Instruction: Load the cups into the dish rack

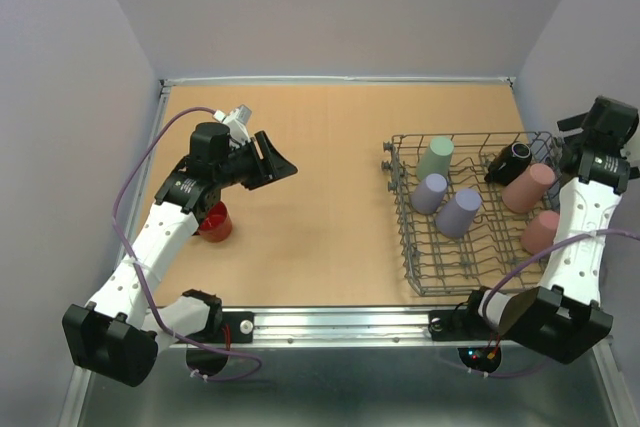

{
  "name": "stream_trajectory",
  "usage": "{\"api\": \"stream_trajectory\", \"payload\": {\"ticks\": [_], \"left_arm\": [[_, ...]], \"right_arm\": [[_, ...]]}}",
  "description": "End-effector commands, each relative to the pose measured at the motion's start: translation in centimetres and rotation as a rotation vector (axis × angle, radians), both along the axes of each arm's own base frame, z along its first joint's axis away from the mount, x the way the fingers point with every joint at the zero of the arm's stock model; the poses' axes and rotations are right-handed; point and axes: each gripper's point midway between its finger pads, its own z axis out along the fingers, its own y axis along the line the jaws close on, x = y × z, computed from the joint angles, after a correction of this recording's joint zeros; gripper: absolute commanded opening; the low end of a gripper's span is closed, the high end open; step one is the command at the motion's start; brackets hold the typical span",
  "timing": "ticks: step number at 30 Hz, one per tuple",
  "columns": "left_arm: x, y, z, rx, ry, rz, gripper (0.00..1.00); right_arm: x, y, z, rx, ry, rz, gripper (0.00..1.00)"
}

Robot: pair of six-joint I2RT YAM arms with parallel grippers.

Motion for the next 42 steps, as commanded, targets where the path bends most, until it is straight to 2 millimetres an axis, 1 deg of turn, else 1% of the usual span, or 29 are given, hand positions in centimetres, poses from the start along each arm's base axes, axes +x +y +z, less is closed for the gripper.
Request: {"api": "stream_trajectory", "payload": {"ticks": [1, 2, 3, 4, 5, 6, 7, 8, 9, 10, 11, 12, 13, 14, 15, 17, 18, 19, 20, 21, 24, 27, 28, 29, 32, 34, 35, 39, 42], "left_arm": [[0.3, 0.6, 0.9, 0.010, -0.034, 0.028, 0.62], [0.4, 0.8, 0.5, 0.029, -0.015, 0.036, 0.62], [0.6, 1.1, 0.2, 0.048, -0.007, 0.048, 0.62], [1.0, 1.7, -0.3, 0.089, -0.004, 0.075, 0.62], [1.0, 2.3, -0.7, 0.120, 0.016, 0.092, 0.62], [1.2, 2.8, -1.4, 0.154, 0.037, 0.108, 0.61], [1.8, 4.1, -2.0, 0.220, 0.039, 0.154, 0.61], [1.7, 5.3, -2.4, 0.266, 0.071, 0.182, 0.60], [2.2, 6.6, -3.3, 0.335, 0.089, 0.229, 0.59], [1.9, 7.8, -4.1, 0.398, 0.118, 0.245, 0.59], [2.1, 8.6, -4.5, 0.433, 0.128, 0.263, 0.59], [2.4, 9.6, -4.9, 0.465, 0.144, 0.288, 0.59], [2.6, 10.8, -5.3, 0.511, 0.155, 0.330, 0.59], [2.4, 11.6, -5.8, 0.536, 0.178, 0.348, 0.59], [2.4, 12.3, -6.1, 0.554, 0.192, 0.376, 0.59], [2.3, 14.5, -6.7, 0.618, 0.229, 0.452, 0.59], [2.3, 15.4, -6.8, 0.647, 0.244, 0.480, 0.59], [2.3, 17.2, -7.3, 0.698, 0.274, 0.535, 0.59], [2.1, 17.9, -7.6, 0.721, 0.300, 0.549, 0.59], [2.0, 19.2, -7.9, 0.742, 0.325, 0.581, 0.59], [1.5, 20.3, -8.9, 0.767, 0.377, 0.601, 0.59], [1.3, 20.0, -9.9, 0.752, 0.404, 0.589, 0.59], [1.4, 19.5, -10.1, 0.721, 0.409, 0.581, 0.58], [1.0, 19.4, -10.8, 0.720, 0.427, 0.574, 0.57], [1.2, 18.1, -11.9, 0.657, 0.435, 0.547, 0.54], [1.0, 17.1, -13.3, 0.611, 0.452, 0.519, 0.54], [0.6, 16.9, -14.0, 0.607, 0.470, 0.510, 0.53], [0.1, 16.3, -15.8, 0.612, 0.508, 0.485, 0.53], [0.1, 15.9, -16.4, 0.597, 0.516, 0.472, 0.52]], "right_arm": [[5.1, 4.7, 5.7, 0.049, -0.212, 0.262, 1.00], [7.3, 8.3, 6.7, 0.097, -0.288, 0.441, 1.00], [8.2, 10.2, 7.2, 0.119, -0.319, 0.521, 1.00], [9.1, 13.2, 7.5, 0.166, -0.351, 0.646, 1.00], [9.6, 15.1, 8.2, 0.172, -0.375, 0.717, 1.00], [10.1, 18.6, 8.2, 0.186, -0.369, 0.827, 1.00], [10.0, 20.6, 8.4, 0.174, -0.360, 0.901, 1.00], [9.6, 22.8, 8.5, 0.184, -0.357, 0.978, 1.00], [9.0, 26.0, 7.9, 0.201, -0.338, 1.074, 1.00], [8.3, 28.0, 7.9, 0.222, -0.340, 1.153, 1.00], [7.6, 29.7, 7.6, 0.239, -0.336, 1.214, 1.00], [6.3, 32.4, 7.5, 0.259, -0.333, 1.303, 1.00], [5.3, 34.1, 7.0, 0.280, -0.327, 1.374, 1.00], [4.5, 35.3, 6.9, 0.286, -0.330, 1.423, 1.00], [3.1, 37.1, 7.0, 0.299, -0.330, 1.494, 1.00], [1.4, 38.9, 6.1, 0.335, -0.311, 1.594, 1.00], [0.9, 39.1, 5.8, 0.345, -0.305, 1.612, 1.00], [0.1, 39.2, 6.0, 0.342, -0.316, 1.638, 1.00], [-0.3, 39.1, 5.5, 0.348, -0.306, 1.642, 1.00], [-0.8, 39.1, 5.6, 0.333, -0.311, 1.658, 1.00], [-1.6, 39.1, 4.8, 0.341, -0.288, 1.684, 1.00], [-2.1, 39.4, 3.8, 0.369, -0.261, 1.706, 1.00], [-2.1, 39.4, 3.3, 0.375, -0.250, 1.710, 1.00], [-2.1, 39.5, 3.1, 0.376, -0.244, 1.715, 1.00], [-1.8, 39.6, 2.8, 0.358, -0.233, 1.732, 1.00], [-1.5, 39.6, 2.8, 0.349, -0.230, 1.731, 1.00], [-1.4, 39.7, 2.6, 0.356, -0.225, 1.732, 1.00], [-1.2, 39.7, 2.4, 0.359, -0.218, 1.723, 1.00], [-1.5, 39.5, 2.5, 0.346, -0.223, 1.723, 1.00]]}}
